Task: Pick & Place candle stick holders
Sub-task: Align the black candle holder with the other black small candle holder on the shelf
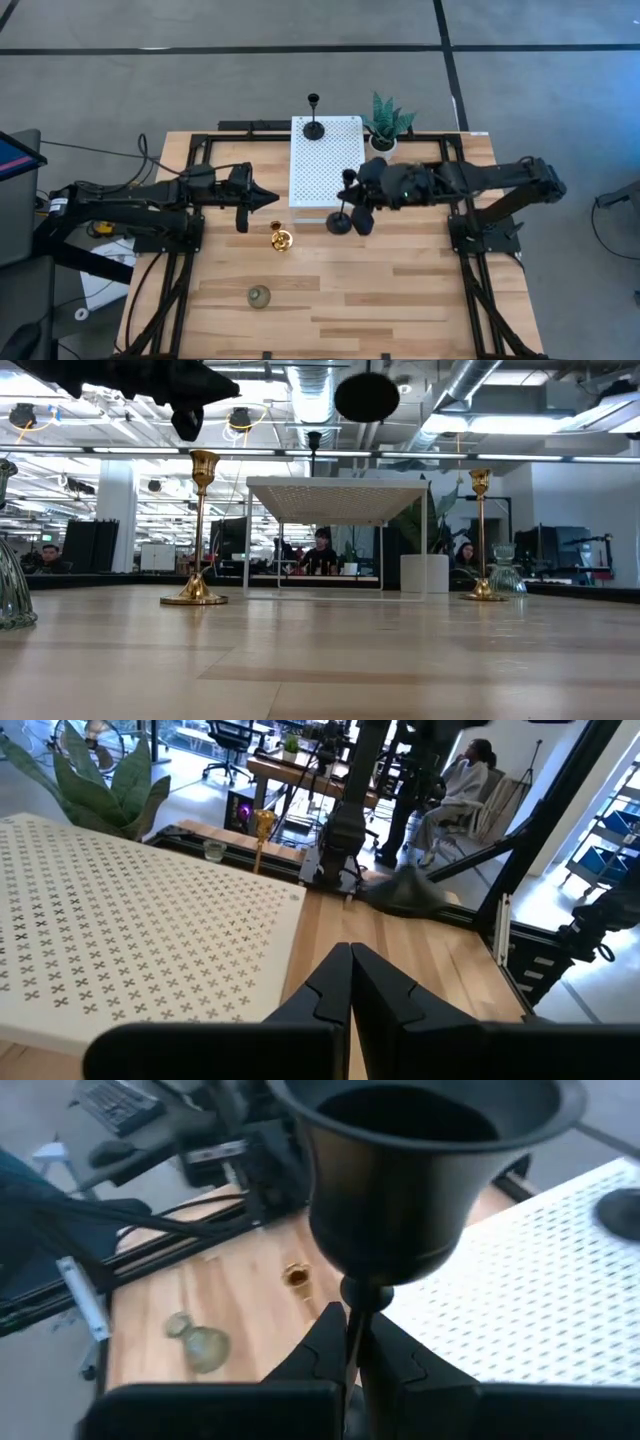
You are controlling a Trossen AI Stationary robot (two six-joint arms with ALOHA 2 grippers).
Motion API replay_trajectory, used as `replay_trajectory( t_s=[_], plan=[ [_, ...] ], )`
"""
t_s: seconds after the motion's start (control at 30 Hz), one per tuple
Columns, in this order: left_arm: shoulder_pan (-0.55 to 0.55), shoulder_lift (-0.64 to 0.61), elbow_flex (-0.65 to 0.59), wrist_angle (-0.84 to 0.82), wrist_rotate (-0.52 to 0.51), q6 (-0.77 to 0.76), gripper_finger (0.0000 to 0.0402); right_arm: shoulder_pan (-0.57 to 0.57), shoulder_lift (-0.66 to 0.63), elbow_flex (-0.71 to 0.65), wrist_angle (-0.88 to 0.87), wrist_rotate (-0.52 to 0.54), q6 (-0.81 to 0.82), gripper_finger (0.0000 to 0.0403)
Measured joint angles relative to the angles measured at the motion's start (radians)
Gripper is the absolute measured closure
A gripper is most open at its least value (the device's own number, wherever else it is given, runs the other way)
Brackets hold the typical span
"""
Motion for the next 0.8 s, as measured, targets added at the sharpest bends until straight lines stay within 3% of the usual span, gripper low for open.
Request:
replay_trajectory(
  t_s=[0.47, 0.8],
  plan=[
    [0.000, 0.000, 0.000, 0.015, 0.000, 0.001, 0.0394, -0.331, 0.000, 0.001, -0.004, -0.207, -0.113, 0.0403],
    [0.000, 0.000, 0.000, 0.033, 0.000, 0.001, 0.0394, -0.552, 0.001, 0.001, 0.091, -0.365, -0.215, 0.0403]
  ],
)
